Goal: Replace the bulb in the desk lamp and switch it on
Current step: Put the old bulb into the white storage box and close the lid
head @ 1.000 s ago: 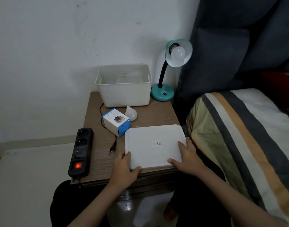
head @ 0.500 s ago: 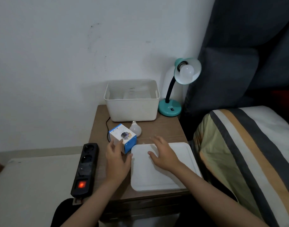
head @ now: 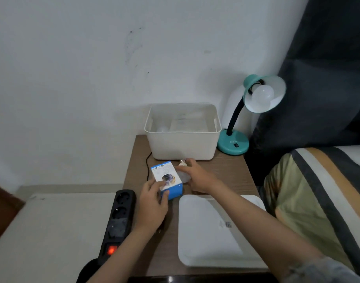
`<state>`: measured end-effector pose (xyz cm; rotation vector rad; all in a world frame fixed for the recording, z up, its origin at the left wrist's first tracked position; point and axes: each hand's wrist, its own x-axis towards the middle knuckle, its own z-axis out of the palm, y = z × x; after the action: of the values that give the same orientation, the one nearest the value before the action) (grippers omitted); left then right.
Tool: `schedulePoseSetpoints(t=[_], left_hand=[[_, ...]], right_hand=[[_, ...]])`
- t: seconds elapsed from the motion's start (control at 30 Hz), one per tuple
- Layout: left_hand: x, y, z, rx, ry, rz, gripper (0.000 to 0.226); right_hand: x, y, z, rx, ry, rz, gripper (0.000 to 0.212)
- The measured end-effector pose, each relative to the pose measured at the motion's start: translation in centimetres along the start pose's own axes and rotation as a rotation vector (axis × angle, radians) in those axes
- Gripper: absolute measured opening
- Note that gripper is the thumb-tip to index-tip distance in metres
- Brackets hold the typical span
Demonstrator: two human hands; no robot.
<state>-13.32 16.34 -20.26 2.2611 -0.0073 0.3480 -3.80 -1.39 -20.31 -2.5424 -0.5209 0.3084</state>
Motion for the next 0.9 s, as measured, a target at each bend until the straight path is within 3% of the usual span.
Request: schedulePoseSetpoints(t=[0.13,0.43,0.7,0.9], left_hand=[[1.2,-0.5,0.0,0.005,-0.063,-0.052,0.041],[4.7,0.0,-1.0,-0.035,0.013,-0.032,0.029],[11.7,1.2,-2.3,0.089,-0.196,-0.182,0.038],[13.3,2.0,-1.2,0.077,-0.112,-0.228,0.049]], right_hand=[[0.6,0.4,0.4,0.045,0.018,-0.010,0.066],[-2.1,1.1,-1.8,0.177,0.228,-0.039,0.056],[-4.1,-1.4,-6.9,0.314,0.479,-0.171,0.049],[-1.2,-2.3,-10.6,0.317,0.648,-0.173,0.052]])
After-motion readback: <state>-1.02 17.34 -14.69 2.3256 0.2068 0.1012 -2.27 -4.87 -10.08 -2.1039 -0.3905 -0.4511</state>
